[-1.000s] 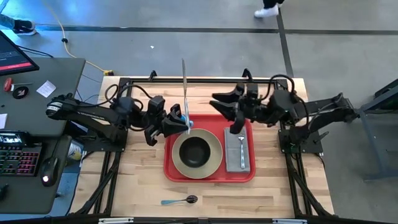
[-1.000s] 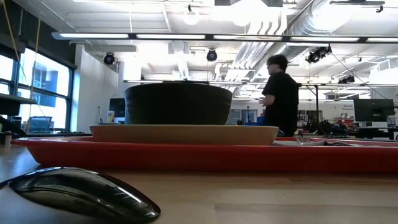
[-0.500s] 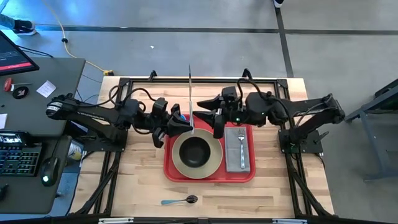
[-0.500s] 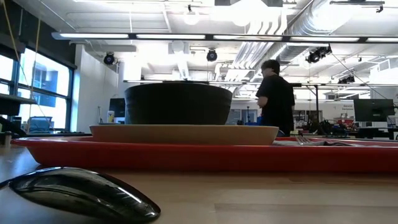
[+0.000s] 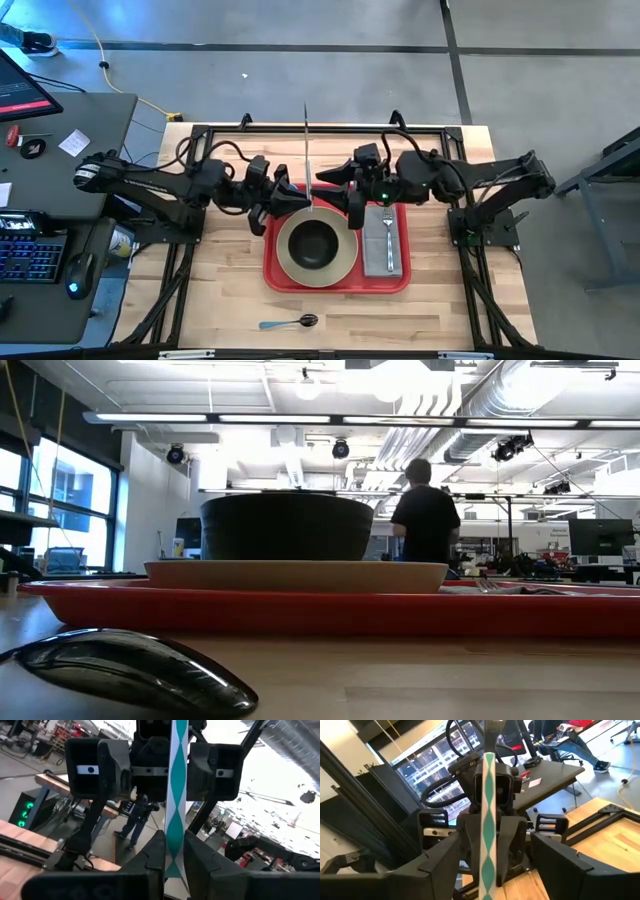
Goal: Set up tray
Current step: Put the blue knife on the gray napkin to the left of the blue fork
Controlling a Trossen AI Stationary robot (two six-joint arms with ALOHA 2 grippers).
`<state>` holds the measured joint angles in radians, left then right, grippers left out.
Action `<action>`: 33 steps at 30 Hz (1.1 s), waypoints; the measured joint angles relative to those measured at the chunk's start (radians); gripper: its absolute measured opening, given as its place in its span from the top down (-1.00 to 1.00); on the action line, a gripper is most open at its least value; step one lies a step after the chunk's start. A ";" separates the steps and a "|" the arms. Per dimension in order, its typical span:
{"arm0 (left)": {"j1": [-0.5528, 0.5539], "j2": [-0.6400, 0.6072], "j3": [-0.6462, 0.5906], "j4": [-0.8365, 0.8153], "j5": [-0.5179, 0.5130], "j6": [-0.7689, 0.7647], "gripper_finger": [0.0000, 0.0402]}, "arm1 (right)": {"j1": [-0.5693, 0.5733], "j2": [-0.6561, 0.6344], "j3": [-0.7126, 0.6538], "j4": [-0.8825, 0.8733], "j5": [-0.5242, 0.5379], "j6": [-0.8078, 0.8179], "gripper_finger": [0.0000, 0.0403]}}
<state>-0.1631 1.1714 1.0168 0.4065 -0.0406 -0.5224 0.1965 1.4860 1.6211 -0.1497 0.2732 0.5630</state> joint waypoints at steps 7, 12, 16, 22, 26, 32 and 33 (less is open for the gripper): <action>-0.001 -0.002 0.000 0.000 0.001 0.002 0.62 | 0.001 0.003 0.000 0.000 0.009 0.017 -0.15; -0.001 -0.002 0.000 -0.003 0.001 0.002 0.60 | 0.000 0.003 0.000 0.000 0.033 0.017 -0.15; -0.001 -0.002 0.000 -0.023 0.004 0.002 0.63 | 0.000 0.003 0.000 0.002 0.045 0.017 -0.15; -0.001 -0.002 0.000 -0.024 0.004 -0.005 0.60 | 0.000 0.005 -0.001 0.003 0.073 0.017 -0.15; -0.001 -0.002 0.000 -0.037 0.004 -0.005 0.62 | 0.000 0.011 -0.001 0.005 0.077 0.019 -0.13; -0.001 -0.002 0.000 -0.068 0.004 -0.023 0.60 | -0.006 0.039 -0.001 0.001 0.030 0.046 0.02; -0.001 -0.002 0.000 -0.075 0.004 -0.024 0.60 | -0.007 0.043 -0.001 0.001 0.024 0.050 0.05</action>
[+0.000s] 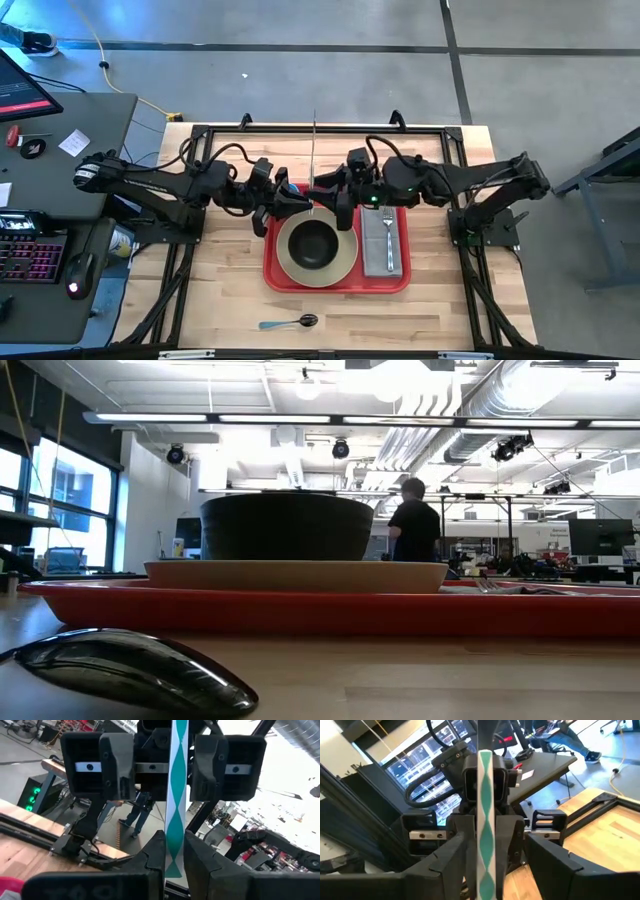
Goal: Set up tray
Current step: Put the blue knife on the gray napkin to the left of the blue fork
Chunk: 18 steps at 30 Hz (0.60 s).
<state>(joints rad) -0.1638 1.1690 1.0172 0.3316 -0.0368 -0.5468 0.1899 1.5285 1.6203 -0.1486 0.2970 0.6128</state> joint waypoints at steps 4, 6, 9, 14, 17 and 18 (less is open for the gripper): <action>0.000 0.000 0.000 -0.001 0.000 -0.001 0.61 | -0.002 0.001 0.000 0.004 0.011 -0.006 0.19; 0.000 0.000 0.000 -0.004 0.000 -0.002 0.63 | -0.007 0.001 0.000 0.004 0.017 -0.008 0.26; 0.000 0.000 0.000 -0.010 0.000 -0.007 0.62 | -0.011 0.001 0.000 0.004 0.015 -0.008 0.37; 0.001 0.000 0.000 -0.027 -0.002 -0.011 0.59 | -0.016 0.001 0.000 0.003 0.002 -0.008 0.53; 0.001 0.000 0.000 -0.030 -0.002 -0.012 0.61 | -0.016 0.001 0.000 0.004 0.002 -0.014 0.65; 0.001 0.000 0.000 -0.030 -0.002 -0.012 0.61 | -0.016 0.001 0.000 0.003 -0.001 -0.016 0.69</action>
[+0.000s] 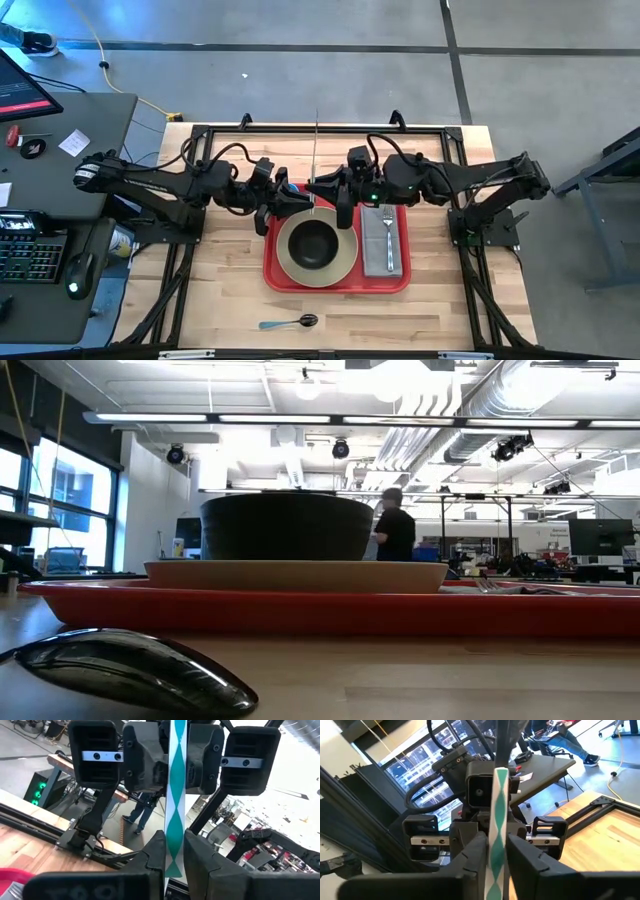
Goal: Set up tray
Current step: Put the blue knife on the gray napkin to the left of the blue fork
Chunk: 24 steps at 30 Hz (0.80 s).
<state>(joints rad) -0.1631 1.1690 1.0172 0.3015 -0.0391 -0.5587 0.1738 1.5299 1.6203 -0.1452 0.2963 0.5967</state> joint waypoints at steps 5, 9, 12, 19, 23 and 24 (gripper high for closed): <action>0.000 0.000 0.000 -0.015 0.004 -0.026 0.46 | 0.000 0.000 0.000 -0.005 -0.022 -0.014 0.87; 0.000 0.000 0.000 -0.031 0.005 -0.048 0.27 | -0.002 -0.004 0.000 -0.033 -0.022 -0.018 0.87; 0.000 0.000 0.000 -0.042 0.005 -0.048 0.19 | -0.004 -0.009 0.000 -0.070 -0.017 0.001 0.87; -0.002 0.000 0.000 -0.110 0.010 -0.051 0.15 | -0.007 -0.036 0.000 -0.192 0.034 0.060 0.87; -0.001 -0.009 0.000 -0.203 0.007 -0.051 0.14 | -0.014 -0.079 0.000 -0.387 0.053 0.182 0.87; 0.000 -0.014 0.000 -0.230 0.004 -0.051 0.14 | -0.017 -0.086 0.000 -0.465 0.049 0.229 0.87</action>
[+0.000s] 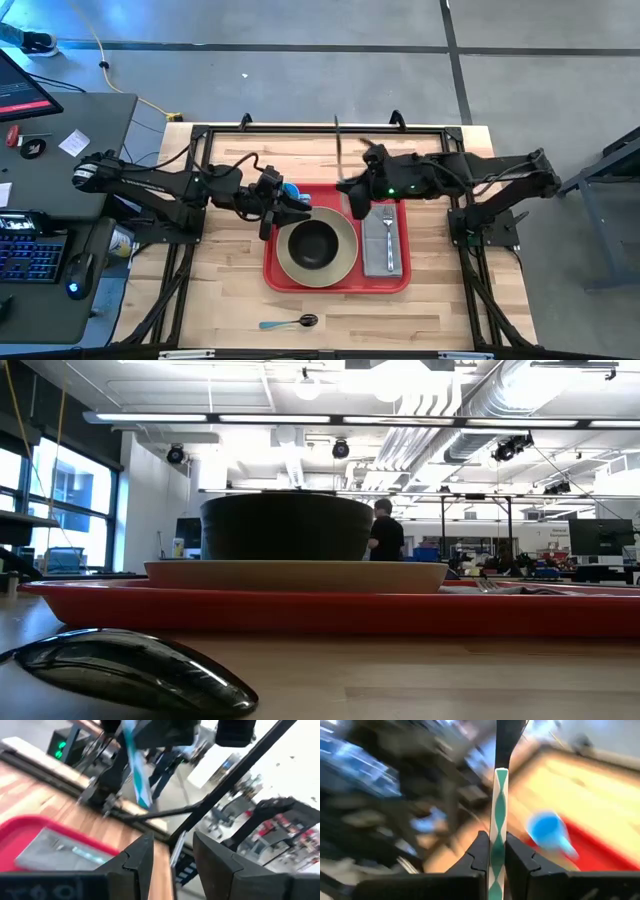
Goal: Set up tray
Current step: Put the blue knife on the gray napkin to the left of the blue fork
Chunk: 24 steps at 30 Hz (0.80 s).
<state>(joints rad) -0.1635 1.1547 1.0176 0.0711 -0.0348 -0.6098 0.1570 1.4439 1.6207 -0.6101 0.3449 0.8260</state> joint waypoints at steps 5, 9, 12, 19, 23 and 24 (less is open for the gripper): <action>0.000 -0.029 0.000 -0.093 -0.067 0.012 0.14 | 0.010 -0.002 0.000 -0.326 -0.035 0.144 0.87; 0.000 -0.064 0.000 -0.102 -0.109 0.036 0.14 | 0.051 0.002 -0.022 -0.417 -0.033 0.254 0.87; 0.000 -0.094 0.000 -0.104 -0.141 0.057 0.14 | 0.079 -0.013 -0.124 -0.347 -0.045 0.368 0.87; 0.000 -0.155 0.000 -0.134 -0.160 0.083 0.14 | 0.133 -0.047 -0.440 -0.162 -0.131 0.686 0.87; 0.000 -0.168 0.000 -0.168 -0.160 0.082 0.14 | 0.136 -0.064 -0.585 -0.118 -0.188 0.847 0.87; 0.000 -0.168 0.000 -0.172 -0.160 0.082 0.14 | 0.131 -0.065 -0.614 -0.104 -0.216 0.873 0.87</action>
<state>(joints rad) -0.1638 0.9871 1.0180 -0.1011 -0.1944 -0.5274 0.2882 1.3792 1.0065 -0.7140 0.1286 1.6992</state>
